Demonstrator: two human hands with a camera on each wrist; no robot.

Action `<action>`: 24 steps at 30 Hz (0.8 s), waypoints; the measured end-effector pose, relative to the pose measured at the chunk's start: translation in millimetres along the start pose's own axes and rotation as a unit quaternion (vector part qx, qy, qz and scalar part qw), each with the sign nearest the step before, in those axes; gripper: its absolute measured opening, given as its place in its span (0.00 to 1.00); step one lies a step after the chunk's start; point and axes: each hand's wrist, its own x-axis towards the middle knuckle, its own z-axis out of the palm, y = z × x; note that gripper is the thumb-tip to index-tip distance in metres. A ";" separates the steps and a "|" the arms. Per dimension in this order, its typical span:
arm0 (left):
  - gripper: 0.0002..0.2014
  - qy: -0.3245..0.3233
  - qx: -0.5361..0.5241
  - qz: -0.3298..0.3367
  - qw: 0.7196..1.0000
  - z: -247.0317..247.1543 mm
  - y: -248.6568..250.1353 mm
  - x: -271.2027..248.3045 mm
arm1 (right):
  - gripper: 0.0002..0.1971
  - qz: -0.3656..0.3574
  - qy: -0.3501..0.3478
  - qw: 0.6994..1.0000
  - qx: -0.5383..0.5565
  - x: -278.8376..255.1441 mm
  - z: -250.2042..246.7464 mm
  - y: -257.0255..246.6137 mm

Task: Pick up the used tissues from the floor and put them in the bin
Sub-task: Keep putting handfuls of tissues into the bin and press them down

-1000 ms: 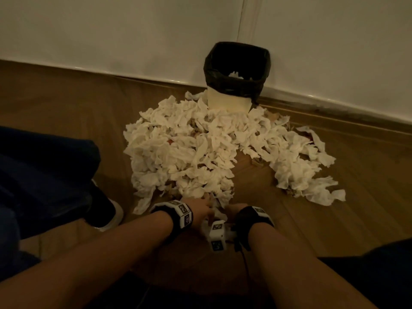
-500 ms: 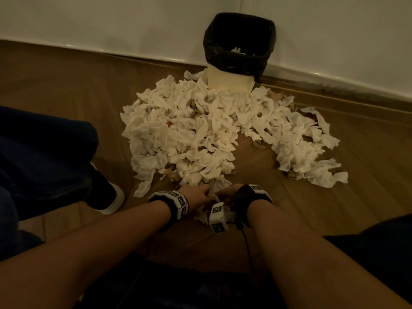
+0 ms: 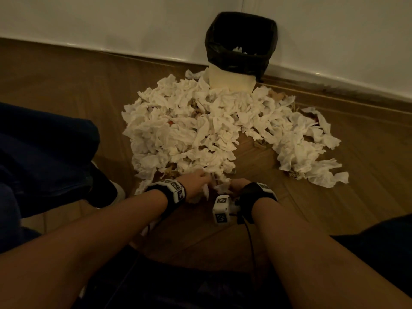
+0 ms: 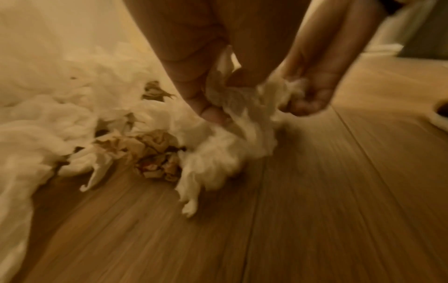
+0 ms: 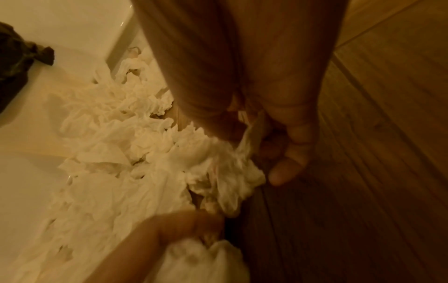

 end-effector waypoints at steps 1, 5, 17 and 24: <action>0.21 0.010 -0.009 -0.012 1.000 -2.6 -3.1 0.2 | 0.21 -0.003 -0.005 1.000 0.015 0.3 -1.8 -0.3; 0.22 0.051 -0.052 -0.056 0.996 -12.6 -10.5 2.7 | 0.11 -0.004 0.026 0.967 0.252 0.0 -4.5 -7.4; 0.14 0.151 -0.147 -0.053 0.976 -23.8 -22.0 6.4 | 0.24 0.025 0.021 0.912 0.410 -3.6 -1.1 -14.4; 0.27 0.151 -0.200 -0.072 0.965 -25.5 -22.2 7.6 | 0.18 -0.038 -0.015 0.932 0.361 -6.2 7.5 -13.6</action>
